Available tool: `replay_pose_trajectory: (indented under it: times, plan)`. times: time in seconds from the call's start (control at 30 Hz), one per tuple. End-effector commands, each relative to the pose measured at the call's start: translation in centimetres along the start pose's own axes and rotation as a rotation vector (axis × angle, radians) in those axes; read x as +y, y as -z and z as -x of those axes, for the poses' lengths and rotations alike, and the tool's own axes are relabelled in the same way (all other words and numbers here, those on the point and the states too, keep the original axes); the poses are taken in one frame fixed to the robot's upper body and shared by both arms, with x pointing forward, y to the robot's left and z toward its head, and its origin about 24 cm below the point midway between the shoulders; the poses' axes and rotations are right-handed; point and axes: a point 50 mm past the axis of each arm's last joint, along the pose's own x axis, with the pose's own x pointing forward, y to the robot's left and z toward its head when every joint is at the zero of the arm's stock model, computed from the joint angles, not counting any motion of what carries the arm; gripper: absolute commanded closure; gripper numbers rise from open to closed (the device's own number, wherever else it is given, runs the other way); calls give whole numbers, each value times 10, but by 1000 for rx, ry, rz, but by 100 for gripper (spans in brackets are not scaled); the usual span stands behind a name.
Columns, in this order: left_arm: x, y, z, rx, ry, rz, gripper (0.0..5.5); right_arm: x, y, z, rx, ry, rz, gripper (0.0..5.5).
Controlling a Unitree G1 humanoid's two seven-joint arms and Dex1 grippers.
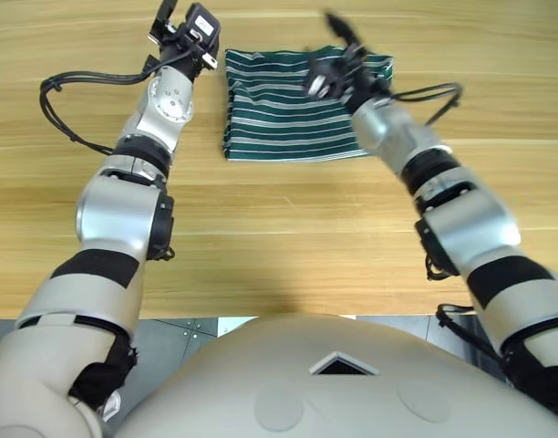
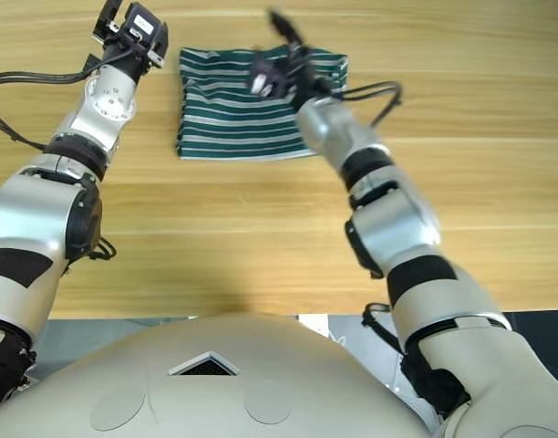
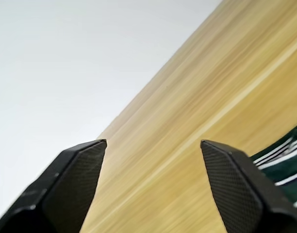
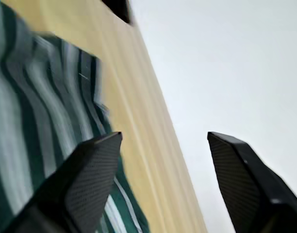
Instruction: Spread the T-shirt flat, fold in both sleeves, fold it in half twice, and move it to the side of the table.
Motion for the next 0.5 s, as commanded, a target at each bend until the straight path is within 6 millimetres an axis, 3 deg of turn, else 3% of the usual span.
replay_pose_trajectory:
  times: [0.03, 0.17, 0.3, 0.33, 0.4, 0.47, 0.5]
  plan:
    - [12, 36, 21, 75, -120, 80, 190, 38, -31, 0, -136, -174, 109, 225]
    - [15, 41, 30, 36, -188, 148, 190, 46, -13, 9, -101, -303, 262, 225]
    - [11, 37, 30, 3, -164, 136, 190, 50, 12, 49, -198, -453, 383, 225]
    - [10, 36, 29, -6, -150, 127, 190, 52, 16, 67, -258, -509, 406, 225]
    - [6, 30, 27, -37, -118, 111, 190, 55, 18, 133, -364, -685, 362, 225]
    - [3, 24, 25, -65, -84, 90, 190, 56, 1, 201, -386, -795, 256, 225]
    - [1, 22, 24, -76, -69, 78, 190, 54, -10, 225, -367, -810, 189, 225]
